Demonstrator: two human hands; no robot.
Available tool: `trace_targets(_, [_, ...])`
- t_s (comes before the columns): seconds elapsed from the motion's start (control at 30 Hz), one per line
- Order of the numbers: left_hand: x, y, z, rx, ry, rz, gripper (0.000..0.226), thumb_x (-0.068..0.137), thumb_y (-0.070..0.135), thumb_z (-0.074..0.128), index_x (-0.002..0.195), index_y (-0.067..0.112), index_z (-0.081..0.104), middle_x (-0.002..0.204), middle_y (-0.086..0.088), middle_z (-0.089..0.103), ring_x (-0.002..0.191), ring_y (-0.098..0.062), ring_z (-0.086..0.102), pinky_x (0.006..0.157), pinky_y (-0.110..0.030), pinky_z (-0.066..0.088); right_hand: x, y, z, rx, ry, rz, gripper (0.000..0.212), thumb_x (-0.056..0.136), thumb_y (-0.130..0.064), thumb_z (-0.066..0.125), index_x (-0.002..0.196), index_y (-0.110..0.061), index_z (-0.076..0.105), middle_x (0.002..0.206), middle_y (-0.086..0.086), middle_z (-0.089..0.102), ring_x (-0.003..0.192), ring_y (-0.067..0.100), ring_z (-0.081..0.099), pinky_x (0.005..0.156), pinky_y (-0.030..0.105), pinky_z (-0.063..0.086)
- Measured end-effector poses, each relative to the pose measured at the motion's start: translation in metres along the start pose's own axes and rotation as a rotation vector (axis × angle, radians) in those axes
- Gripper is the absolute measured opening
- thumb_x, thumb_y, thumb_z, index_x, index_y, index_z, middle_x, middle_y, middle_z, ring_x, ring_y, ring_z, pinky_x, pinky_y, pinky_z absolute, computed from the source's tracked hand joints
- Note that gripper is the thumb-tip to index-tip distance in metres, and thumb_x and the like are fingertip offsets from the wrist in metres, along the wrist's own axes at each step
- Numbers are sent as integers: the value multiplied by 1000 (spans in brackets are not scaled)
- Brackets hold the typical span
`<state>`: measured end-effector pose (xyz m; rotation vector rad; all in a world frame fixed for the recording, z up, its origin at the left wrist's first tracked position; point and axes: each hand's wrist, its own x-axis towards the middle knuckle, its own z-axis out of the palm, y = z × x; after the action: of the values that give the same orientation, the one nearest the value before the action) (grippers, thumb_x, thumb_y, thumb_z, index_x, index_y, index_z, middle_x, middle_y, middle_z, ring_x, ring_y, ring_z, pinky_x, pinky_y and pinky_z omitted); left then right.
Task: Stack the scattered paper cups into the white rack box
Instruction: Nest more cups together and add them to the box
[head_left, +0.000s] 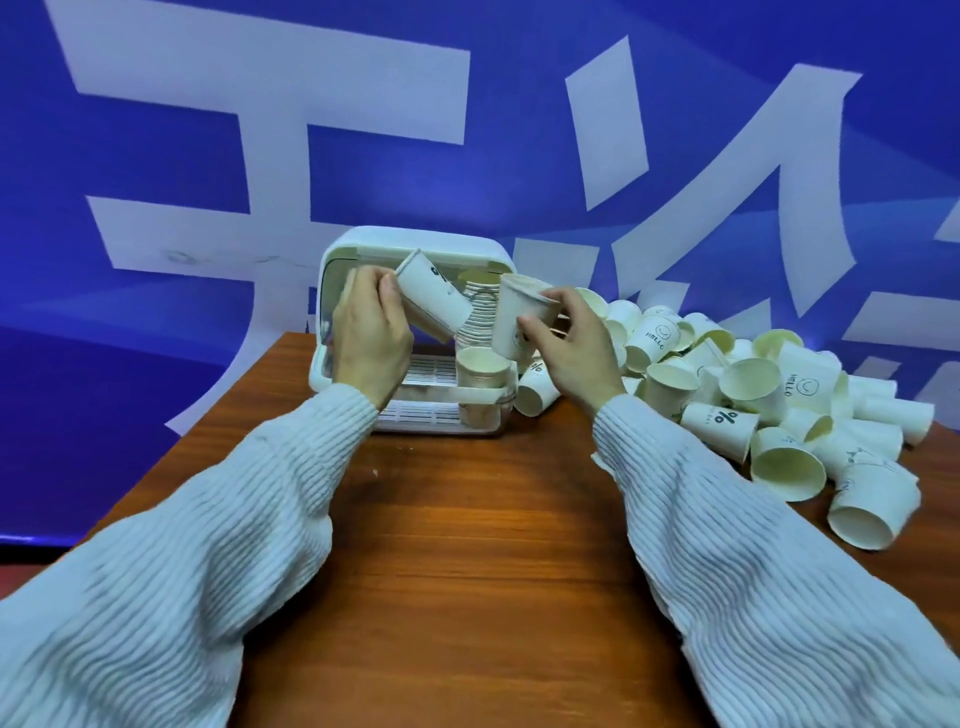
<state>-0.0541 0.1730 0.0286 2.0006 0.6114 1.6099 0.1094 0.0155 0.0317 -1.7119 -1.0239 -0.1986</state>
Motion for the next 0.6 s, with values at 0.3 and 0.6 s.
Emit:
trace_targets(0.3, [-5,-8,-7,59,-48,48,19,107,16,40,103,8,57,97,0,54,87,-17,51,76,-33,39,17,3,32,-735,-439,-111,43,108,-50,35,116,-19,64,124,11,55,121,32,52,97,47,48])
trace_targets(0.6, [-1,-1,20,84,-65,114,17,105,8,45,103,0,59,94,-6,56,86,-16,48,74,-16,27,-1,21,34,-467,-412,83,61,98,-61,54,145,-23,52,161,7,33,149,29,32,121,43,29])
